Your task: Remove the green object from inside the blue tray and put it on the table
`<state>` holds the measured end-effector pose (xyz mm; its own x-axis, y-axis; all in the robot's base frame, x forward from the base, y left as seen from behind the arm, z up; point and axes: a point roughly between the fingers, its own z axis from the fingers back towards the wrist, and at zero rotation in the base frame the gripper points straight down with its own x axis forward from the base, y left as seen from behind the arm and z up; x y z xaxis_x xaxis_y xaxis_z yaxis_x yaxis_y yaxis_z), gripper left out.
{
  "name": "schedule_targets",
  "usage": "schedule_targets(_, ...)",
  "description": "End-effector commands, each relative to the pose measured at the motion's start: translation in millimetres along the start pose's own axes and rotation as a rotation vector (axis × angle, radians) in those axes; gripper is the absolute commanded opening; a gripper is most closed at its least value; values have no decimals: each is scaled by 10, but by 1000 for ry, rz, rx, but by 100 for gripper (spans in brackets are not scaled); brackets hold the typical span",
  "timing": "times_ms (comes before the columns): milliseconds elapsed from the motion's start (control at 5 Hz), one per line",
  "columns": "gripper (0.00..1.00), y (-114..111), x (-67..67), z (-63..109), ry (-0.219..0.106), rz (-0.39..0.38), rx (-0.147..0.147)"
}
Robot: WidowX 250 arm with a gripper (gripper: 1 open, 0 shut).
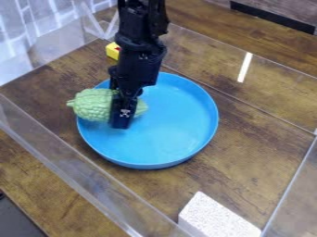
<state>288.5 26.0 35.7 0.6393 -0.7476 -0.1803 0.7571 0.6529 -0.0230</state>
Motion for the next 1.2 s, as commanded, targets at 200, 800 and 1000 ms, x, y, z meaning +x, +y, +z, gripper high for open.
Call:
schedule_targets(200,0,121,-83,252,-22,26,45)
schedule_targets(800,0,120,-165,370,2,18,45)
schedule_targets(1000,0,124,-181,375,4,17,45)
